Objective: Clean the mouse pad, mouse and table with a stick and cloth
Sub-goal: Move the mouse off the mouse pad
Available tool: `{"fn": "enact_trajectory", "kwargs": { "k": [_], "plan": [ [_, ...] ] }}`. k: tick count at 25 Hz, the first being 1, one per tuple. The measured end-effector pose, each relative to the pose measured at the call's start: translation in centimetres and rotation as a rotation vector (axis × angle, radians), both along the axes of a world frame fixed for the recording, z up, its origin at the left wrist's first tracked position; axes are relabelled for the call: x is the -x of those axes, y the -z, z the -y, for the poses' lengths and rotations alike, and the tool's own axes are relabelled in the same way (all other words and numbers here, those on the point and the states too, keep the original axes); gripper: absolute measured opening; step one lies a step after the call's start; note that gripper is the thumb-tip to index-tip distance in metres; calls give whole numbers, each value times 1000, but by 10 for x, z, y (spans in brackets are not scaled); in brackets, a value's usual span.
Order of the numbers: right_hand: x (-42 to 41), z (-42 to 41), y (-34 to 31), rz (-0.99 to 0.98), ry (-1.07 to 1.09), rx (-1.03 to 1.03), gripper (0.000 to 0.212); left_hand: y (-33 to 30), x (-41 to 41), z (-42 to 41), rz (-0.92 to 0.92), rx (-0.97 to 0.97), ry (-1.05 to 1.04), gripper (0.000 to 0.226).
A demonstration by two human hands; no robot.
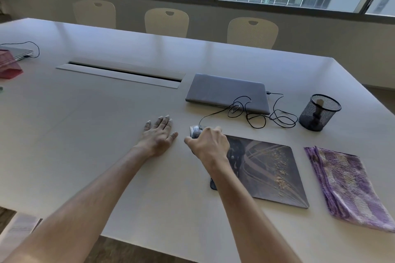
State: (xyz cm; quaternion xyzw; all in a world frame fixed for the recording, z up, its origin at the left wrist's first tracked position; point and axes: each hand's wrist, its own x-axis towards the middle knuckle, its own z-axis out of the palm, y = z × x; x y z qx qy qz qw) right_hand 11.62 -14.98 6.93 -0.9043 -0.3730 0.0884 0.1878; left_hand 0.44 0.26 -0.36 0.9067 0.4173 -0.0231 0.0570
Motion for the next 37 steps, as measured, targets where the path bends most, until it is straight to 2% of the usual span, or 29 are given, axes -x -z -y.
{"fn": "enact_trajectory", "kwargs": {
  "k": [21, 26, 29, 34, 37],
  "plan": [
    [14, -28, 24, 54, -24, 8, 64, -7, 1, 5, -8, -1, 3, 60],
    [13, -22, 23, 33, -19, -23, 87, -5, 1, 4, -10, 3, 8, 59],
    [3, -14, 12, 34, -18, -110, 92, -3, 0, 1, 5, 26, 5, 60],
    [-47, 21, -11, 143, -30, -219, 76, 0, 1, -8, 64, 102, -9, 60],
    [-88, 53, -16, 208, -17, -207, 62, -5, -3, -9, 207, 173, -57, 58]
  ]
}}
